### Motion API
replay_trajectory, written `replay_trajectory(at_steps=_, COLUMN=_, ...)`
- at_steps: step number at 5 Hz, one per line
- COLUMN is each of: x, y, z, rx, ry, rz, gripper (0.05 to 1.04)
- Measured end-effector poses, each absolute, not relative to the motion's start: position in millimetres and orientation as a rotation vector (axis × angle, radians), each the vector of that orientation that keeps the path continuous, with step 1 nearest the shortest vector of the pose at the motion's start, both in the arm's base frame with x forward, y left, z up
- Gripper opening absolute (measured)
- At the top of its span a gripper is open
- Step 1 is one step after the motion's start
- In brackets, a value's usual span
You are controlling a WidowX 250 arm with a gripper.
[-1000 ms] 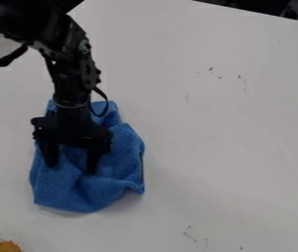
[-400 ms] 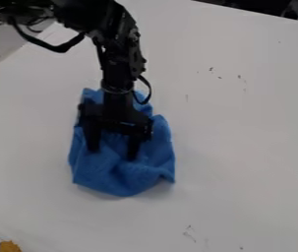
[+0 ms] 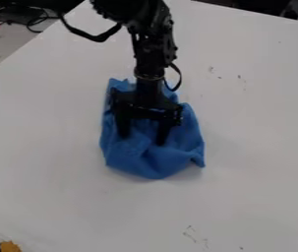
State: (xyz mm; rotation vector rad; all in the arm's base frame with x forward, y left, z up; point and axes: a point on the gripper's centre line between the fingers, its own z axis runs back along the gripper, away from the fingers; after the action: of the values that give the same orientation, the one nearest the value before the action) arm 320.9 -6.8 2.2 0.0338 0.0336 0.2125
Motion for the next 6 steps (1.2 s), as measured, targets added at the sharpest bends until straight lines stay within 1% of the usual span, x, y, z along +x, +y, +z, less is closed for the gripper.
replay_trajectory(at_steps=2, x=345, y=-39, z=3, rx=0.006, ry=0.022, rz=0.197, gripper=1.001)
replay_trajectory(at_steps=3, x=346, y=-50, z=3, rx=0.004, ry=0.038, rz=0.203, gripper=1.0)
replay_trajectory(at_steps=4, x=338, y=-60, z=5, rx=0.008, ry=0.047, rz=0.217, gripper=1.001)
replay_trajectory(at_steps=6, x=333, y=-64, z=15, rx=-0.001, ry=0.024, rz=0.197, gripper=1.0)
